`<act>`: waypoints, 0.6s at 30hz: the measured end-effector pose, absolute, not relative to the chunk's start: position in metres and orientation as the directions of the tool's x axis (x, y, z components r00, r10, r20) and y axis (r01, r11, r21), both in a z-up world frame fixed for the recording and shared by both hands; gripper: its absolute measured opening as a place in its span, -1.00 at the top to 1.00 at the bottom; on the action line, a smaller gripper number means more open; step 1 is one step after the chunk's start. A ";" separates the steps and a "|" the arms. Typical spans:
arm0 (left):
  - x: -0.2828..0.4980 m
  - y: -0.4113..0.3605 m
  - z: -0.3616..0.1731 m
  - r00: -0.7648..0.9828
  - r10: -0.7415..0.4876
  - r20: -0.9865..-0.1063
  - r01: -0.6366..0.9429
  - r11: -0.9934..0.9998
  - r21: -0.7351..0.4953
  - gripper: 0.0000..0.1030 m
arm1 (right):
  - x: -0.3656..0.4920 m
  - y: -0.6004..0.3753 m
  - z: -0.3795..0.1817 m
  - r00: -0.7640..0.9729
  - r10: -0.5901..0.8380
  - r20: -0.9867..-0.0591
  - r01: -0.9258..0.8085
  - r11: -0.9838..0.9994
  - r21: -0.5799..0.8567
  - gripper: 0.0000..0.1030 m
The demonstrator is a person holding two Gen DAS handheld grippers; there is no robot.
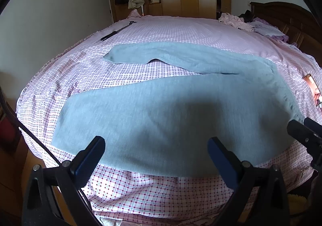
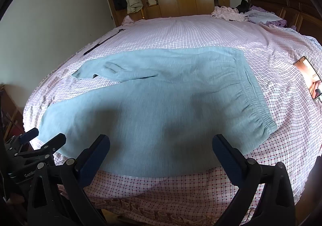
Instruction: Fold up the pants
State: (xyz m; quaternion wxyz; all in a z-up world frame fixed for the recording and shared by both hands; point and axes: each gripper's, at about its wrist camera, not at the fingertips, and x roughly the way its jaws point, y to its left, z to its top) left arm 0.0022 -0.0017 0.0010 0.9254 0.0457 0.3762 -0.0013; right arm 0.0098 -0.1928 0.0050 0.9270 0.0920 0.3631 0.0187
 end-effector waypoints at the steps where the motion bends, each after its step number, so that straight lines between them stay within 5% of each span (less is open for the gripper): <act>1: 0.002 -0.003 0.001 0.716 0.033 -0.697 0.036 0.996 0.084 -1.00 | 0.010 -0.193 0.005 0.736 0.102 -0.669 0.031 0.982 0.184 -0.91; 18: 0.003 -0.005 -0.002 0.709 0.034 -0.704 0.039 0.995 0.087 -1.00 | 0.010 -0.193 0.005 0.735 0.102 -0.670 0.032 0.982 0.185 -0.91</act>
